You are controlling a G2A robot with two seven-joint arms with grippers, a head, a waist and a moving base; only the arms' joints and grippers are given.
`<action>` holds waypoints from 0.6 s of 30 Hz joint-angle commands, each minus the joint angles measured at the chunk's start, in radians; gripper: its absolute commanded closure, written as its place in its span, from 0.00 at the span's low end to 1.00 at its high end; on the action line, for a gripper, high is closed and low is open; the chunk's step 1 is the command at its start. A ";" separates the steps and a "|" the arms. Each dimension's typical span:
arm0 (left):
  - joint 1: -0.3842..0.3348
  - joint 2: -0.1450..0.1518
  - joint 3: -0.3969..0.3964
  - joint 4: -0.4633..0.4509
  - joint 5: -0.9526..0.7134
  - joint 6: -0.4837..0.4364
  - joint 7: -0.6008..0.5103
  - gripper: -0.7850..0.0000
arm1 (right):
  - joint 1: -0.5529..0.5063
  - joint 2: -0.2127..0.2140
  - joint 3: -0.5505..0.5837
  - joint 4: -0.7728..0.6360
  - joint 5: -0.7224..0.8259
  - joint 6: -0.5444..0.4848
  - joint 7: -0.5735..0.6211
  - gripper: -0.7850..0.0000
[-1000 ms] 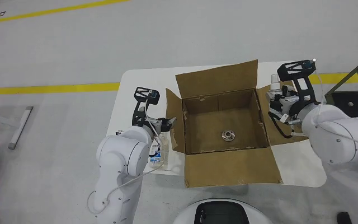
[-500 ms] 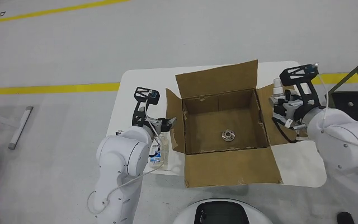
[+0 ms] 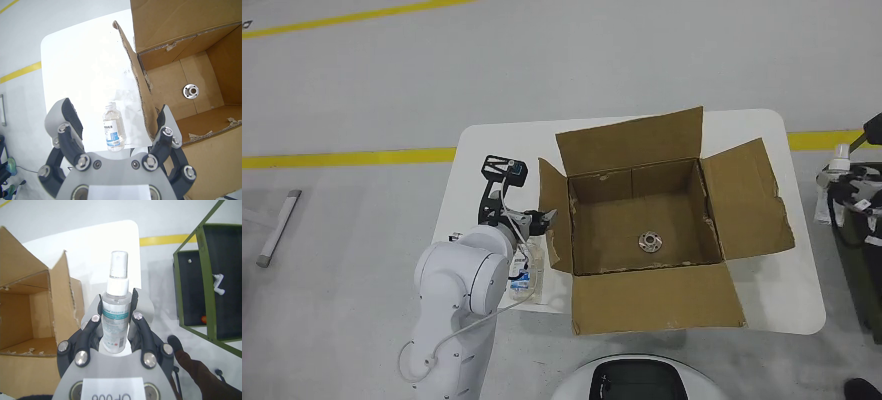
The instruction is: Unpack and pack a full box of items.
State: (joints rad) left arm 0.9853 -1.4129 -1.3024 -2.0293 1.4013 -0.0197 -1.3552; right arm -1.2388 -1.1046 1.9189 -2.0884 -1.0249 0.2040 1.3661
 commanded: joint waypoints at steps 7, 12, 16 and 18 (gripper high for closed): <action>0.000 0.000 0.000 0.000 0.000 0.000 0.000 0.00 | -0.224 -0.006 0.053 -0.008 0.066 -0.030 -0.030 1.00; 0.000 0.000 0.000 0.000 0.000 0.000 0.000 0.00 | -0.318 -0.012 0.024 0.006 0.083 -0.062 -0.100 1.00; 0.000 0.000 0.000 0.000 0.000 0.000 0.000 0.00 | -0.363 -0.014 -0.007 0.032 0.083 -0.078 -0.154 1.00; 0.000 0.000 0.000 0.000 0.000 0.000 0.000 0.00 | -0.372 -0.014 -0.028 0.040 0.071 -0.089 -0.172 1.00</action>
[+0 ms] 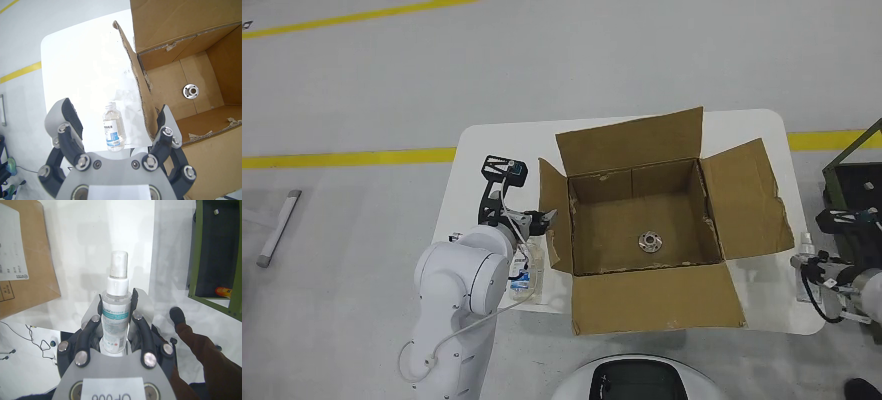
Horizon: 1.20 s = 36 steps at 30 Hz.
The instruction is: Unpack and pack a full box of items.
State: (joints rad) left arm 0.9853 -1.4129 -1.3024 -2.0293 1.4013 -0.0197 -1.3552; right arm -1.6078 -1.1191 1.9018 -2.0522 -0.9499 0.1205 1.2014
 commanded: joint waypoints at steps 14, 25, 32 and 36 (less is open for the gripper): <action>0.000 0.000 0.000 0.000 0.000 0.000 0.000 0.00 | 0.066 0.003 -0.138 0.101 -0.045 -0.020 -0.021 0.81; 0.000 0.000 0.000 0.000 0.000 0.000 0.000 0.00 | 0.107 0.008 -0.177 0.133 -0.078 -0.020 -0.011 0.55; 0.000 0.000 0.000 0.000 0.000 0.000 0.000 0.00 | 0.133 0.013 -0.116 0.102 -0.050 0.018 0.002 0.53; 0.000 0.000 0.000 0.000 0.000 0.000 0.000 0.00 | 0.164 0.018 0.006 0.034 -0.015 0.090 -0.004 0.53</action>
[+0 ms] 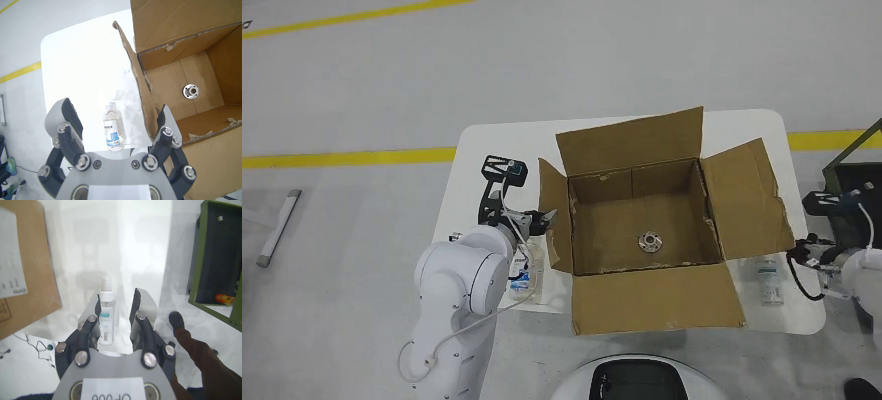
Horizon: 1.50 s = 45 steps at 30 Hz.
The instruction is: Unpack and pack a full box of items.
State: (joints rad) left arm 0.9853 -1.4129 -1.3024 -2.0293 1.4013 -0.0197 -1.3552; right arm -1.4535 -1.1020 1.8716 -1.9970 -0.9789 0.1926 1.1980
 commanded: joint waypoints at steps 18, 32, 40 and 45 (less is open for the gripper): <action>0.000 0.000 0.000 0.000 0.000 0.000 0.000 0.00 | 0.309 0.039 -0.287 -0.294 -0.105 -0.150 0.120 1.00; 0.000 0.000 0.000 0.000 0.000 0.000 0.000 0.00 | 0.576 -0.025 -0.838 0.073 -0.315 -0.044 0.240 1.00; 0.000 0.000 0.000 0.000 0.000 0.000 0.000 0.00 | 0.590 -0.030 -0.857 0.090 -0.321 -0.040 0.239 1.00; 0.000 0.000 0.000 0.000 0.000 0.000 0.000 0.00 | 0.590 -0.030 -0.857 0.090 -0.321 -0.040 0.239 1.00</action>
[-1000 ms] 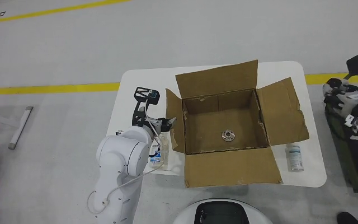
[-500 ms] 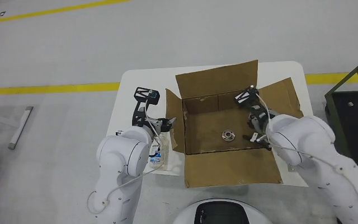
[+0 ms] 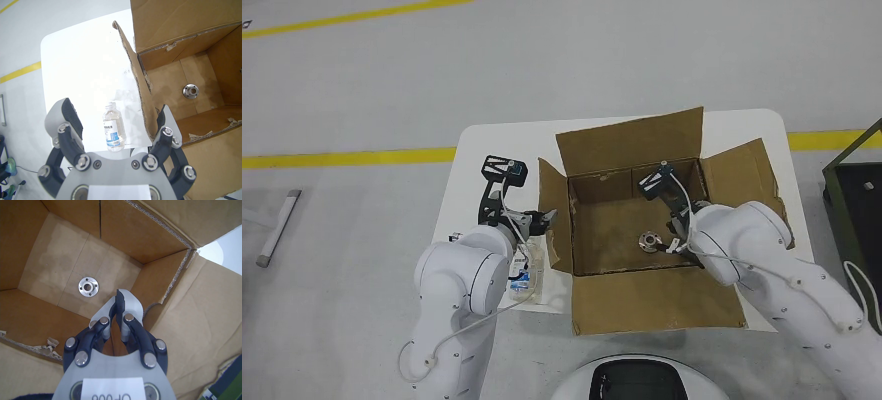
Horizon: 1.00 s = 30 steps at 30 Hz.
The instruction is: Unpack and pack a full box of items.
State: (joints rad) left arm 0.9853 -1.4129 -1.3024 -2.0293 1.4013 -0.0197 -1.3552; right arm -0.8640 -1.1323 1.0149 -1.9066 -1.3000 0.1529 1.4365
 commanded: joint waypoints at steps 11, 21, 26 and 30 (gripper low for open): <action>0.000 0.000 0.000 0.000 0.000 0.000 0.000 0.00 | 0.001 -0.044 -0.119 0.162 0.042 0.056 -0.121 1.00; 0.000 0.000 0.000 0.000 0.000 0.000 0.000 0.00 | 0.071 -0.096 -0.205 0.284 0.043 0.120 -0.126 0.75; 0.000 0.000 0.000 0.000 0.000 0.000 0.000 0.00 | 0.072 -0.106 -0.209 0.327 0.027 0.117 -0.124 0.65; 0.000 0.000 0.000 0.000 0.000 0.000 0.000 0.00 | 0.073 -0.116 -0.211 0.347 0.023 0.116 -0.129 0.63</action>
State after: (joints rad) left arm 0.9853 -1.4129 -1.3024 -2.0293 1.4013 -0.0197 -1.3552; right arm -0.7913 -1.2458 0.8046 -1.5645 -1.2760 0.2699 1.3077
